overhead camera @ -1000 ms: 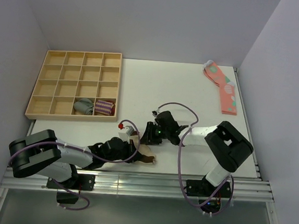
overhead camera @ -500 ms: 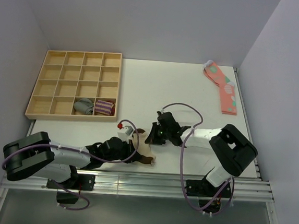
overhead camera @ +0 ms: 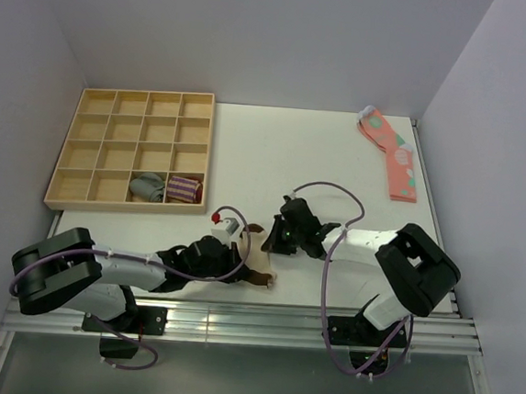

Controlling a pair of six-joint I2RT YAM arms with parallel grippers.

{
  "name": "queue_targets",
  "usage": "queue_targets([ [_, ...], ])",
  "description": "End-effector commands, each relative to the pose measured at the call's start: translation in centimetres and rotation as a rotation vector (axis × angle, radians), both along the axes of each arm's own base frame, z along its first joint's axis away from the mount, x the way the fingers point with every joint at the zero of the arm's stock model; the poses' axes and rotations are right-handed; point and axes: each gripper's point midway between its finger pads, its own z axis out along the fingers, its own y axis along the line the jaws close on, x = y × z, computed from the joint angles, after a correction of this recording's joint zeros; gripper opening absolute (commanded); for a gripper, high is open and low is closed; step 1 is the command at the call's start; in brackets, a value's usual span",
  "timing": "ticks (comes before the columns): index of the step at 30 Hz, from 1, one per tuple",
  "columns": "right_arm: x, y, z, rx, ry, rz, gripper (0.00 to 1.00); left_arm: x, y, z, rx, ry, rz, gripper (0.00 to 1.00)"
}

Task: Roll the socks
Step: Roll the sock at the center of the board.

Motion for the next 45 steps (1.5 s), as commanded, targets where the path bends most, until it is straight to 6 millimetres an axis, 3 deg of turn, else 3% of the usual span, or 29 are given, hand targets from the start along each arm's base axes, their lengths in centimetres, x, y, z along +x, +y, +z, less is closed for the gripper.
queue_targets([
  [1,1.1,-3.0,-1.1,-0.086,-0.037,-0.097,0.00,-1.1,2.8,-4.0,0.166,0.098,0.002,0.00],
  [10,1.3,-3.6,-0.9,-0.093,-0.049,-0.107,0.00,-0.6,3.1,-5.6,0.273,0.182,-0.006,0.00],
  [13,1.2,-3.6,-0.8,-0.082,-0.054,-0.109,0.09,-0.7,3.1,-5.8,0.299,0.204,-0.014,0.00],
  [14,1.1,-3.7,-0.9,-0.083,-0.050,-0.109,0.20,-0.5,2.9,-5.6,0.298,0.205,-0.014,0.00],
  [17,1.3,-3.9,-0.6,-0.066,-0.063,-0.122,0.39,-0.6,3.4,-6.0,0.321,0.232,-0.009,0.00],
  [20,1.5,-4.0,0.1,-0.045,-0.084,-0.135,0.49,-0.7,3.7,-6.2,0.334,0.250,-0.011,0.00],
  [23,1.8,-4.1,1.1,-0.011,-0.125,-0.148,0.50,-0.7,3.9,-6.2,0.341,0.260,-0.017,0.00],
  [25,2.2,-3.6,2.8,0.055,-0.184,-0.143,0.51,-0.6,4.1,-6.2,0.341,0.266,-0.023,0.00],
  [29,0.7,-3.7,3.9,0.155,-0.262,-0.104,0.51,-0.4,4.5,-6.0,0.326,0.288,-0.033,0.00],
  [30,1.0,-3.2,5.8,0.223,-0.330,-0.095,0.51,-0.2,4.6,-6.0,0.322,0.297,-0.030,0.00],
  [32,-0.1,-3.3,5.8,0.266,-0.345,-0.067,0.52,0.0,4.5,-5.9,0.322,0.293,-0.039,0.00],
  [33,-0.1,-3.0,7.0,0.310,-0.391,-0.054,0.52,-0.1,4.6,-5.9,0.328,0.299,-0.042,0.00],
  [39,-1.6,-2.1,8.3,0.352,-0.480,-0.003,0.53,0.1,4.3,-5.8,0.333,0.309,-0.059,0.00],
  [45,-3.1,-1.2,8.0,0.325,-0.514,0.051,0.54,0.0,4.1,-5.9,0.329,0.322,-0.073,0.00],
])
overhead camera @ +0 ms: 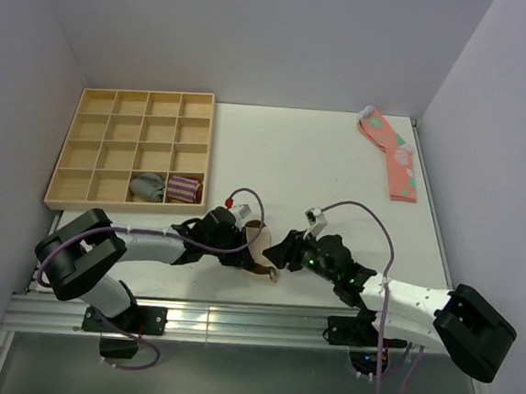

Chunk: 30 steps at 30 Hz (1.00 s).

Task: Roll the socks
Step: Roll the sock at the center of the board.

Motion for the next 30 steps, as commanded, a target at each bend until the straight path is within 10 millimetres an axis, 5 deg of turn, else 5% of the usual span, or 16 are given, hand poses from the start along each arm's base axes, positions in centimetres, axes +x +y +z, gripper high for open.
queue_targets([
  [1,0.1,0.4,1.0,-0.003,-0.092,-0.010,0.54,-2.6,4.8,-5.2,0.241,0.105,-0.020,0.00],
  [12,-2.3,0.4,-2.4,-0.086,-0.064,0.025,0.57,-2.8,4.7,-5.5,0.228,0.126,-0.026,0.00],
  [30,-3.7,0.2,-3.5,-0.126,-0.054,0.030,0.53,-2.8,4.3,-5.5,0.215,0.135,-0.032,0.00],
])
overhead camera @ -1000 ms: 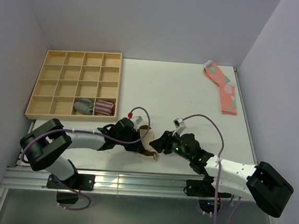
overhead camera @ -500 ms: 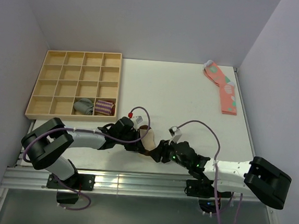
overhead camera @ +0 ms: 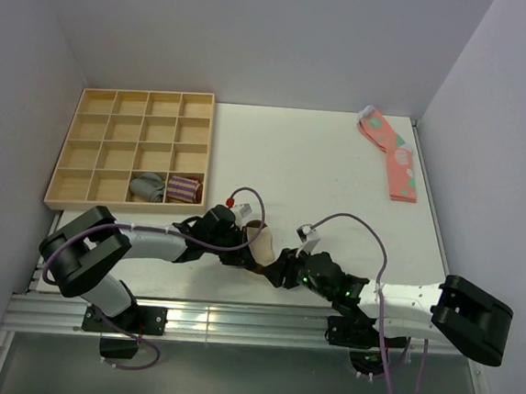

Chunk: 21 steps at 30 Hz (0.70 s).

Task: Roll the socks
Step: Roll the sock at the center of the board.

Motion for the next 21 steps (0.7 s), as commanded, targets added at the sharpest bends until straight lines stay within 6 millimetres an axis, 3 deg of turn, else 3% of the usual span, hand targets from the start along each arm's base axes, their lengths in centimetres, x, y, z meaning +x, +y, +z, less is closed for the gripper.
queue_targets([
  [1,0.1,-0.4,-0.1,0.001,-0.015,-0.019,0.53,-2.7,4.5,-5.3,0.231,0.099,-0.016,0.00],
  [11,-0.3,-0.6,-1.4,-0.032,0.017,-0.026,0.51,-3.0,4.1,-5.5,0.205,0.114,-0.016,0.00],
  [17,-0.2,-1.1,-2.4,-0.073,0.058,-0.061,0.39,-3.2,4.0,-5.6,0.181,0.119,-0.013,0.00],
  [21,0.3,-1.1,-2.8,-0.123,0.093,-0.096,0.22,-3.4,3.8,-5.3,0.143,0.110,-0.013,0.00],
])
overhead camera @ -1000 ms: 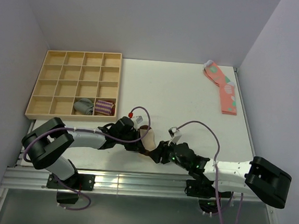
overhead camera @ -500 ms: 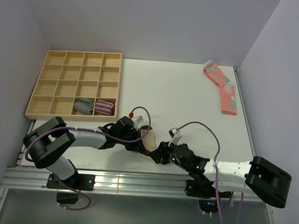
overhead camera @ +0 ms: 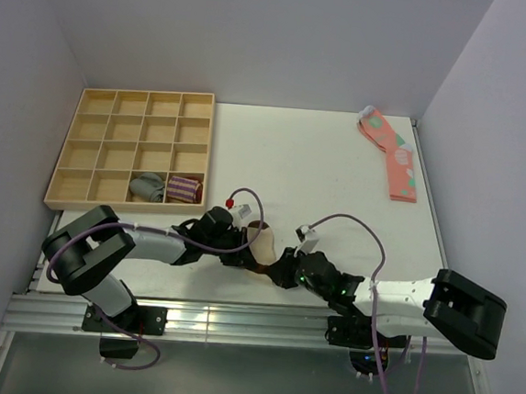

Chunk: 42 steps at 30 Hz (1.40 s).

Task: Roll the socks
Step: Roll the sock at the center of the board.

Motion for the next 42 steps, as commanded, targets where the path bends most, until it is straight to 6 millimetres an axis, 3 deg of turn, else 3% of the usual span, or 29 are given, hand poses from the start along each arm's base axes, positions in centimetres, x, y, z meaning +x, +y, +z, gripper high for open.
queue_targets([
  [1,0.3,-0.9,-1.7,-0.116,0.048,-0.051,0.18,-3.2,4.2,-5.2,0.191,0.106,-0.004,0.00],
  [4,0.0,-1.5,-2.9,-0.199,0.121,-0.073,0.06,-3.0,3.9,-4.8,0.161,0.077,-0.007,0.00],
  [6,0.1,-0.9,-2.6,-0.209,0.146,-0.078,0.01,-2.6,3.7,-4.3,0.138,0.046,0.002,0.03],
  [13,-1.0,-2.5,-3.9,-0.378,0.320,-0.096,0.00,-0.5,2.8,-1.6,0.047,-0.091,0.055,0.24],
  [20,-1.2,-3.9,-4.8,-0.485,0.437,-0.083,0.00,1.4,2.1,1.2,-0.029,-0.220,0.092,0.37],
  [27,-0.4,-3.5,-4.3,-0.548,0.498,-0.054,0.00,2.4,3.0,2.6,-0.062,-0.330,0.142,0.42],
  [36,-0.2,-2.8,-4.0,-0.604,0.598,0.056,0.00,3.1,3.8,6.7,-0.163,-0.518,0.159,0.47],
  [42,-0.2,-2.2,-3.9,-0.610,0.659,0.121,0.00,3.4,3.6,6.7,-0.145,-0.578,0.150,0.46],
])
